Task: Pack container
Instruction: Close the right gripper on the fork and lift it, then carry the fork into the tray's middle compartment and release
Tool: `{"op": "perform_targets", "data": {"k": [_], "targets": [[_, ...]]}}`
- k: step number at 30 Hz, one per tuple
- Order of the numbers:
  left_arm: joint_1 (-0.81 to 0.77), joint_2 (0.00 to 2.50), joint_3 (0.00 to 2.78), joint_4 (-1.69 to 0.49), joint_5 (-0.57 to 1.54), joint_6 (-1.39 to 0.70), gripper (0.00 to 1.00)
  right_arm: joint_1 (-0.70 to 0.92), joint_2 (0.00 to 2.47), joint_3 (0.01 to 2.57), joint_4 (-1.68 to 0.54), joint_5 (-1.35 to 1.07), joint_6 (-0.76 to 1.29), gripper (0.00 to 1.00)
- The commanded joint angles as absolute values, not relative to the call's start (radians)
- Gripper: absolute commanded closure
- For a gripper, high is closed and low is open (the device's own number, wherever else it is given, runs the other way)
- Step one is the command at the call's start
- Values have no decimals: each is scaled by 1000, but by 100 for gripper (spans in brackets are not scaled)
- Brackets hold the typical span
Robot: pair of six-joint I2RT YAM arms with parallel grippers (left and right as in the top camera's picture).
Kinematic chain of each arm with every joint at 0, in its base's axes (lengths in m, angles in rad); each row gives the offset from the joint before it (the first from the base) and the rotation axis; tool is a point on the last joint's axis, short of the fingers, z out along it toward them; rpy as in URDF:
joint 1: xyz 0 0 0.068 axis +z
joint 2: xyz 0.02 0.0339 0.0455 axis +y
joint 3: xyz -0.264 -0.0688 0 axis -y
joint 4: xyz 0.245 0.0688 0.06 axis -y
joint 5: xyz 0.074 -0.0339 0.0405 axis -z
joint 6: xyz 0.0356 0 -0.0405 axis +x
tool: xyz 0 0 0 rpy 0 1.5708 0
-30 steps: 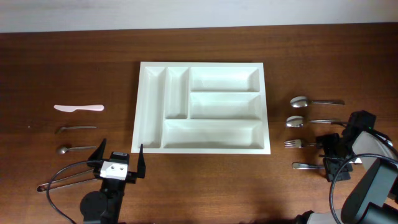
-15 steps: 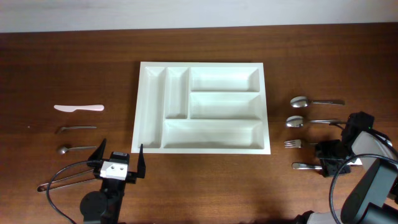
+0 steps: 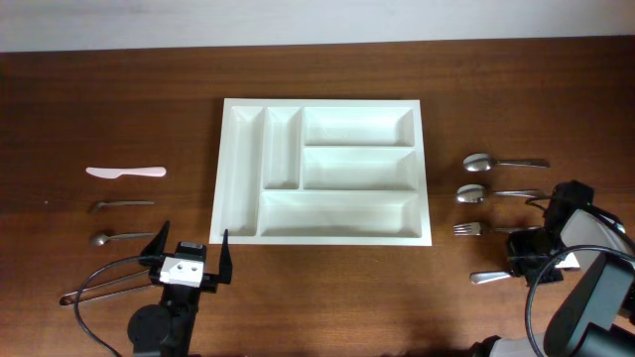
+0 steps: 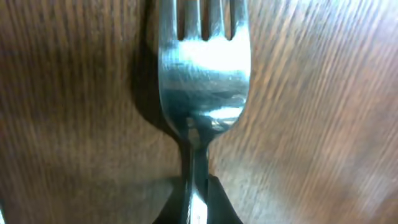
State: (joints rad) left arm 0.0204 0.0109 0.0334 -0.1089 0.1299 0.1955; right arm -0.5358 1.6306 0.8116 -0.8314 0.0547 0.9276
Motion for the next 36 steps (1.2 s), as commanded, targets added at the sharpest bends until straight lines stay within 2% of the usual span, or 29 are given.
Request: {"op": "perform_targets", "data": {"k": [1,10,17,24,28,36], "targets": [[27,5,28,-109,126,211,1,-538,1672,780,-853,157,873,96],[27,5,28,-109,126,211,1,-475,1543,1024,-1044,168,738,96],[27,5,28,-109,126,211,1,-242,1470,1241,-1121,58,752,96],[27,5,28,-109,126,211,1,30,1480,1275,-1003,-36,959,96],[27,5,28,-109,126,211,1,252,1538,1275,-888,-42,1205,93],[27,5,28,-109,126,211,1,331,1655,1275,-846,-52,1489,94]]}}
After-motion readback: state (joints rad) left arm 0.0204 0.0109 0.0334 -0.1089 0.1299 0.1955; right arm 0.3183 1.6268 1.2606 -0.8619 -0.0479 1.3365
